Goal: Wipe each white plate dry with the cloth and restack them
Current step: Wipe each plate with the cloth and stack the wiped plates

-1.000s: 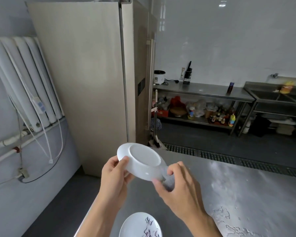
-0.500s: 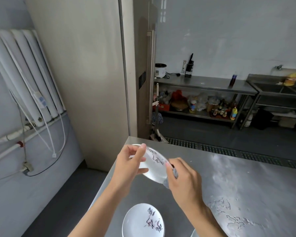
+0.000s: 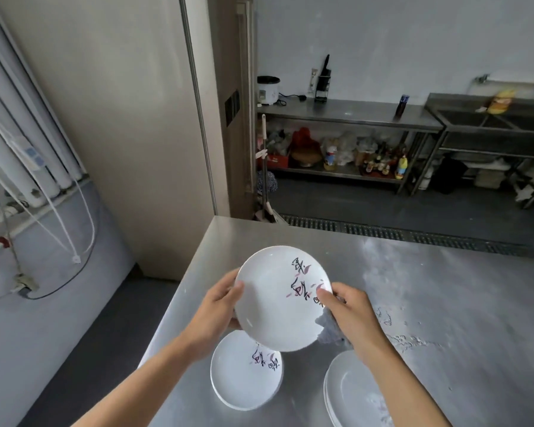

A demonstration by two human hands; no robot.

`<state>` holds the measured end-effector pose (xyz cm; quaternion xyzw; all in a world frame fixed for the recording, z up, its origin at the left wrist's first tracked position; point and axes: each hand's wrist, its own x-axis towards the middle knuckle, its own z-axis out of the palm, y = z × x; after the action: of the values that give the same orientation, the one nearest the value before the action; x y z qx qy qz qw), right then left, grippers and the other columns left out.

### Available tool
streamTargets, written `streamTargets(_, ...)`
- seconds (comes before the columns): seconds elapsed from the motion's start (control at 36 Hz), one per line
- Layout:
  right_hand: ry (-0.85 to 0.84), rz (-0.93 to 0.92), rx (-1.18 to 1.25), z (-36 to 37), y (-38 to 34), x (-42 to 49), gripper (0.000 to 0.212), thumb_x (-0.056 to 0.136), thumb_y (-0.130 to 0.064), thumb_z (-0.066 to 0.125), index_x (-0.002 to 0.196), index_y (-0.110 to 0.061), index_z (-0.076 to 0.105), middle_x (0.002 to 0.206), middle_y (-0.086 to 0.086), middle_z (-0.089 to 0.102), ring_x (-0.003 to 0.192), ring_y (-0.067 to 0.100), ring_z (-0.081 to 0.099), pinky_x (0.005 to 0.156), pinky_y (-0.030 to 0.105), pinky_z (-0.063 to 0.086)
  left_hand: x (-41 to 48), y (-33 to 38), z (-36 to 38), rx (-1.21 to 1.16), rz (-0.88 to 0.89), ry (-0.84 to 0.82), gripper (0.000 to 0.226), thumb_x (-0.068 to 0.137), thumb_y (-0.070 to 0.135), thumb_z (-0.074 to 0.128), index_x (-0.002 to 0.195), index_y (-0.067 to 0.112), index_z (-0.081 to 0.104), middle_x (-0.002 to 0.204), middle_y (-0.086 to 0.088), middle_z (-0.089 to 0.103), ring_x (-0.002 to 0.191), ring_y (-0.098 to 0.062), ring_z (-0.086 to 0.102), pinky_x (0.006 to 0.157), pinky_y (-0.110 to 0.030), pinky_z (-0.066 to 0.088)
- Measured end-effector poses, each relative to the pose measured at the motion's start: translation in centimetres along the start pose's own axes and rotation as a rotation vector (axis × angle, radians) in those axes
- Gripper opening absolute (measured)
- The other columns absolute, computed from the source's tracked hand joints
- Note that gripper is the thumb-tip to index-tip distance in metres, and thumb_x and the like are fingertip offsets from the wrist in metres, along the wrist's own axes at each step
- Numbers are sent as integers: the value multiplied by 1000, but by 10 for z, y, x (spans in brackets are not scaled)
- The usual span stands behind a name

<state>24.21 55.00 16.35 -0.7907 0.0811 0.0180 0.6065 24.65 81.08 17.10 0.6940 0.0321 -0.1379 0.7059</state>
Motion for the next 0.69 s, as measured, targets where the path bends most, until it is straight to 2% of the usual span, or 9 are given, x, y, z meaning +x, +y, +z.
streamTargets(0.06,-50,44,-51,-12,18,-9,30,98,-21,64,81,4,57,55,6,45,57,20,51,41,19,33,-4,-20,8,7,-70,-53,30,112,37,46,133,47,65,126,5,74,109,-23,75,76,-41,63)
streamTargets(0.11,-91,69,-114,-22,37,-20,19,97,-18,65,87,-2,64,60,3,61,51,17,52,47,20,41,-9,-42,18,-2,-154,-91,33,103,44,52,133,47,64,126,5,73,107,-23,75,77,-43,63)
streamTargets(0.14,-103,86,-128,-26,48,-25,7,96,-16,66,93,-9,69,69,-1,71,55,13,59,51,20,44,-11,-54,24,-17,-200,-101,34,100,45,55,132,48,65,126,4,74,107,-23,75,77,-42,63)
streamTargets(0.19,-113,136,-163,-34,69,-35,12,95,-14,67,103,-22,70,86,-4,78,74,9,71,65,19,50,-15,-75,37,-54,-281,-115,28,103,40,57,127,49,69,124,2,75,107,-24,76,78,-44,63)
streamTargets(0.25,-118,178,-211,-42,89,-44,15,94,-15,68,105,-25,68,89,-8,78,82,8,73,70,18,52,-17,-91,50,-89,-349,-118,29,110,29,53,126,45,71,121,0,77,107,-24,76,79,-48,64)
streamTargets(0.42,-58,321,-379,-67,136,-65,14,91,-18,66,94,-31,71,78,-13,76,71,3,69,71,21,51,-19,-113,89,-109,-498,-193,33,113,22,45,133,34,68,123,1,77,104,-19,77,73,-36,62)
streamTargets(0.56,-9,382,-458,-88,160,-86,16,88,-23,71,80,-37,69,64,-17,68,58,-3,57,68,22,45,-8,-120,112,45,-515,-347,51,101,2,38,132,27,69,122,-2,75,113,-27,69,92,-48,63)
streamTargets(0.61,10,404,-454,-95,167,-93,12,89,-24,71,85,-35,71,74,-18,72,72,-1,65,77,26,49,-4,-123,119,117,-487,-413,57,95,-4,38,131,25,71,110,-1,71,105,-22,63,91,-51,63)
streamTargets(0.69,51,432,-422,-103,178,-103,10,89,-22,73,94,-31,73,88,-13,77,89,7,71,89,34,53,1,-130,129,177,-461,-456,67,91,-13,37,132,28,71,110,2,72,103,-16,67,88,-51,64)
